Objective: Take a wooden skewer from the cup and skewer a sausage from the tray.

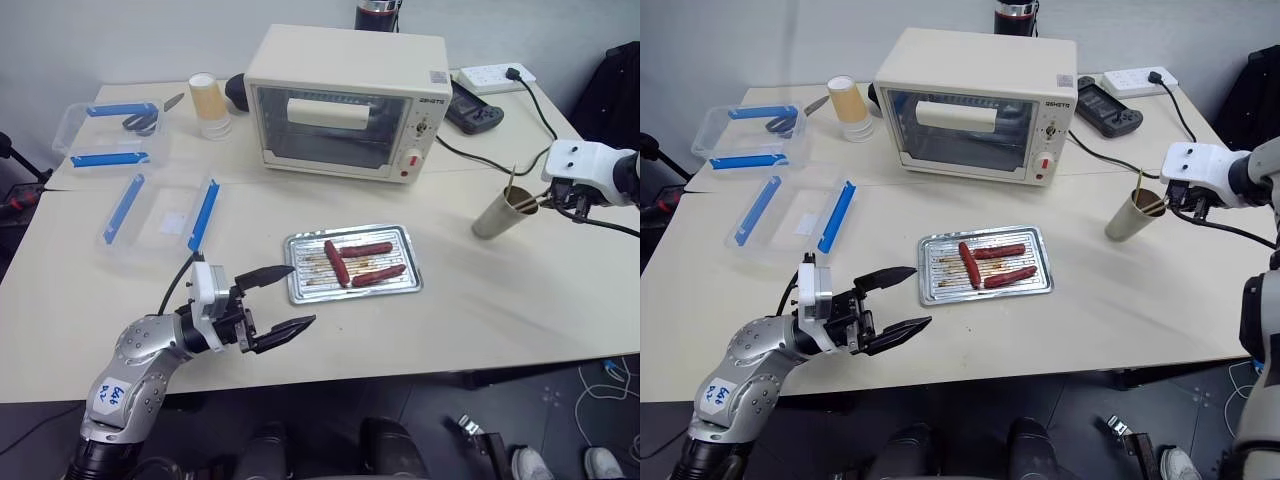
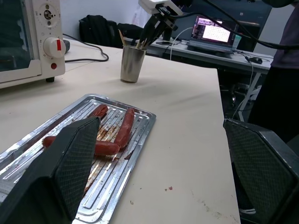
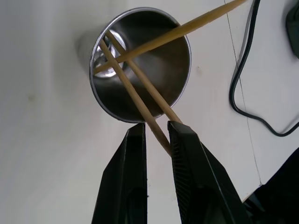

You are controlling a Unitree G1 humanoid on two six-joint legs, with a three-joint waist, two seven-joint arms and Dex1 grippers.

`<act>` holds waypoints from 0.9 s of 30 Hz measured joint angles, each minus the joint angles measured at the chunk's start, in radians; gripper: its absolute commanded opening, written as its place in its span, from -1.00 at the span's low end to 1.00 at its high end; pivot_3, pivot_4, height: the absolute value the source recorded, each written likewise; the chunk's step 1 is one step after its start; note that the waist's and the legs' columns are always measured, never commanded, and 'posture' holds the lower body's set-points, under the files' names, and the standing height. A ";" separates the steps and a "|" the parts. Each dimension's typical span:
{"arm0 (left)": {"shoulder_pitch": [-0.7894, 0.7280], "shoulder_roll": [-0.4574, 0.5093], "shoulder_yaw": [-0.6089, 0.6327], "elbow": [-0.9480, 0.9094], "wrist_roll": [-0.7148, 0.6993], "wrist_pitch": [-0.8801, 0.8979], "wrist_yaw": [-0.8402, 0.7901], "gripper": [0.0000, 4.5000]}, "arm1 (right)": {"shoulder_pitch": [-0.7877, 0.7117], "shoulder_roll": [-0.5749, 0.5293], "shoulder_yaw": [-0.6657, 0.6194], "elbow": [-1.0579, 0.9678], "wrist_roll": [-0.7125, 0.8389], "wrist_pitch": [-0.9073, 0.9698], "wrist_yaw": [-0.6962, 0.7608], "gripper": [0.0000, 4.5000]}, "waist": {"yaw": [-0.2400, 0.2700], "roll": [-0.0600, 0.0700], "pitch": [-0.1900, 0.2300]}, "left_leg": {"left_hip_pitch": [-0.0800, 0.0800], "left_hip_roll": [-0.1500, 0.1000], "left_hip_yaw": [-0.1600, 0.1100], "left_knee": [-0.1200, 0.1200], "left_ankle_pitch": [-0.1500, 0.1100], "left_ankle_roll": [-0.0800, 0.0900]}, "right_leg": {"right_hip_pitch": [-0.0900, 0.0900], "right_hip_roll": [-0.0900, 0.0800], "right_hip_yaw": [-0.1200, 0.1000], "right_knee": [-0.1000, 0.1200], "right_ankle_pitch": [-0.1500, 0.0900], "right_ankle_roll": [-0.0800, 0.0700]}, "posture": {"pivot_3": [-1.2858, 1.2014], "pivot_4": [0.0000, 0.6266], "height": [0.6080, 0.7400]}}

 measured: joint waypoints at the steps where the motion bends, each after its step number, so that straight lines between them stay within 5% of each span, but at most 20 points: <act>1: 0.001 0.000 0.000 -0.001 0.000 -0.001 0.001 1.00 | 0.000 0.000 0.005 0.000 -0.005 -0.003 -0.006 -0.66 | 0.000 0.000 0.000 | 0.000 0.000 0.000 0.000 0.000 0.000 | 0.000 0.000 0.000 0.000 0.000 0.000 | 0.03 -0.52 1.00; 9: 0.004 0.000 0.000 -0.003 0.000 -0.005 0.008 1.00 | -0.028 0.007 0.021 0.011 -0.021 -0.019 0.033 -0.66 | 0.000 0.000 0.000 | 0.000 0.000 0.000 0.000 0.000 0.000 | 0.000 0.000 0.000 0.000 0.000 0.000 | 0.03 -0.52 1.00; 13: 0.004 0.000 0.000 -0.004 0.000 -0.005 0.008 1.00 | -0.037 0.017 0.023 0.011 -0.024 -0.024 0.056 -0.98 | 0.000 0.000 0.000 | 0.000 0.000 0.000 0.000 0.000 0.000 | 0.000 0.000 0.000 0.000 0.000 0.000 | 0.03 -0.52 1.00; 27: -0.002 -0.002 -0.003 -0.005 0.001 -0.007 0.008 1.00 | -0.114 0.022 0.025 0.012 -0.034 -0.064 0.130 -0.98 | 0.000 0.001 0.000 | 0.000 0.000 0.001 0.000 0.000 0.000 | -0.001 0.000 0.001 0.001 0.000 0.000 | 0.03 -0.52 1.00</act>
